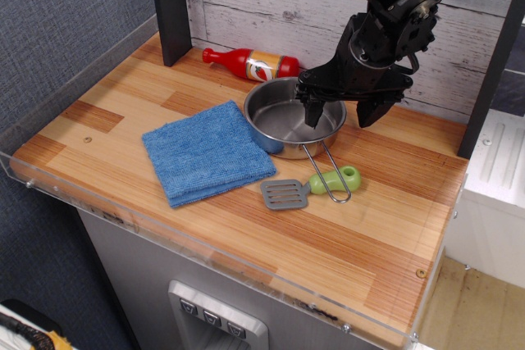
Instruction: Place saucepan to the right of the blue cloth
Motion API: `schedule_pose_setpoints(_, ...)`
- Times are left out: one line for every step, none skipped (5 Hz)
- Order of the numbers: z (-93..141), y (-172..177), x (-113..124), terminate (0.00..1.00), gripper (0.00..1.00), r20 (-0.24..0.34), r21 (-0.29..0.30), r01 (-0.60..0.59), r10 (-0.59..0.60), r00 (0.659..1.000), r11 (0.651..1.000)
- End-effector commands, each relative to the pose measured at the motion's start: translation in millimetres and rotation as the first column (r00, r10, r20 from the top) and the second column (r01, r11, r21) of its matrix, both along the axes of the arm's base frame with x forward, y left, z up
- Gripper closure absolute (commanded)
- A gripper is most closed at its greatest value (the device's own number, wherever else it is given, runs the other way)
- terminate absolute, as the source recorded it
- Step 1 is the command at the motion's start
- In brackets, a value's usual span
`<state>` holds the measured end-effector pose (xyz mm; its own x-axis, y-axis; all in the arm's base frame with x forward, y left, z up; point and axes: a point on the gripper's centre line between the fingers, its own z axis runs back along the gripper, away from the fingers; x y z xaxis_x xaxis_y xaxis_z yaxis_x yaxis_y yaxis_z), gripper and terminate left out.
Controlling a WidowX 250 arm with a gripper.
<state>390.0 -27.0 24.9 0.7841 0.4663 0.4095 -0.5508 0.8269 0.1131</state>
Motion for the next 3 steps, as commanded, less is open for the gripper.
schedule_pose_setpoints(57.5,0.3,-1.1,0.00,0.00,0.120,-0.038,0.020,-0.016,0.993,0.999)
schedule_pose_setpoints(94.7,6.5,-6.8,0.00,0.00,0.177,-0.037,0.029,-0.022,0.984,0.999)
schedule_pose_setpoints(117.2,29.2,-28.7,0.00,0.00,0.203,0.007,0.012,-0.013,0.979,1.000)
